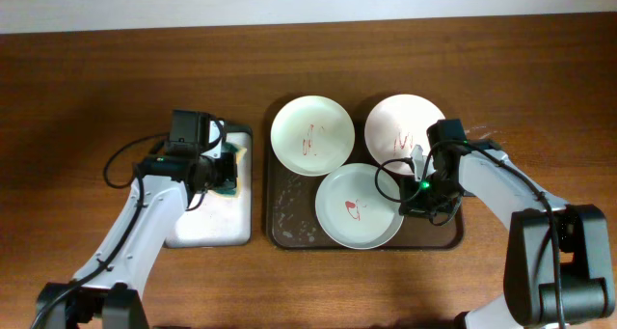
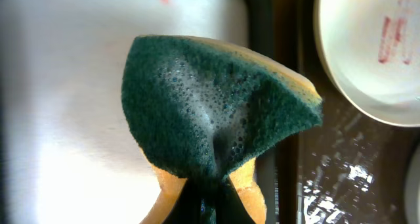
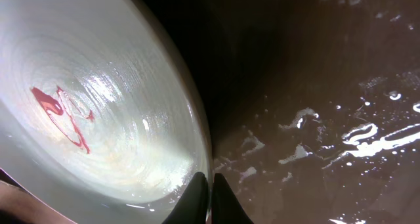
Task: Clean dirty plates on tray and stack at the side
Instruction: 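Lift the sponge with the left gripper and carry it over the plate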
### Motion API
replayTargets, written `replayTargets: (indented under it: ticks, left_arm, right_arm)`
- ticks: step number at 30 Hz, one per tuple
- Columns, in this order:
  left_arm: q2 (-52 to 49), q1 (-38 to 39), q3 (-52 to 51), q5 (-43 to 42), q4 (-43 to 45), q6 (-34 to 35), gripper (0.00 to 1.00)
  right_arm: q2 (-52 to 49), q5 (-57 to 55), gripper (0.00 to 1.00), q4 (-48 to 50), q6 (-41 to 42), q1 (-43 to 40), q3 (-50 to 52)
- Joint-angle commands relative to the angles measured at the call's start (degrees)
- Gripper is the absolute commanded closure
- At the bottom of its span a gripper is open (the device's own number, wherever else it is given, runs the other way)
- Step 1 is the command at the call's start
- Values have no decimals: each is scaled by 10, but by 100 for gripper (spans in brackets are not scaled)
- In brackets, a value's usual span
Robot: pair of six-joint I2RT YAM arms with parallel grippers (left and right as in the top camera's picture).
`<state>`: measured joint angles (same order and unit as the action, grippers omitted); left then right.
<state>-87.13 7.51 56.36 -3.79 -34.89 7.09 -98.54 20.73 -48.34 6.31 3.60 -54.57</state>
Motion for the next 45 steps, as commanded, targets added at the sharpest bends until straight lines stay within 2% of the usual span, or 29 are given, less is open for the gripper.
replayTargets:
  ticks: [1,9,13,18,24,29,32,36,39,41,43,45]
  left_arm:
    - [-3,4,-5,40,1,11,100]
    - [-76,73,-18,41,14,30,100]
    - [-88,75,-18,36,19,45,100]
    - [-87,77,-18,-42,44,49,100]
    - [-87,77,-16,-50,45,49,100]
    - [-57,77,0,-11,37,49,100]
    - [-16,78,19,-16,26,50,100]
    - [19,96,19,-77,28,56,100]
    - [17,143,19,-127,46,58,100]
    - [17,181,19,-128,68,94,100]
    - [10,242,19,-118,144,184,100]
    - [-1,270,19,-84,176,247,100]
  right_arm:
    - [-3,9,94,-1,2,6,-8]
    - [-3,9,94,-1,2,6,-8]
    - [-3,9,95,-2,2,6,-8]
    - [-3,9,95,-2,2,6,-8]
    - [-3,9,95,-3,2,6,-8]
    - [-3,9,95,-3,2,6,-8]
    - [-3,9,95,-3,2,6,-8]
    - [-3,9,95,-2,2,6,-8]
    - [-3,9,95,-3,2,6,-8]
    - [-3,9,95,-3,2,6,-8]
    - [-3,9,95,-3,2,6,-8]
    - [-3,9,95,-3,2,6,-8]
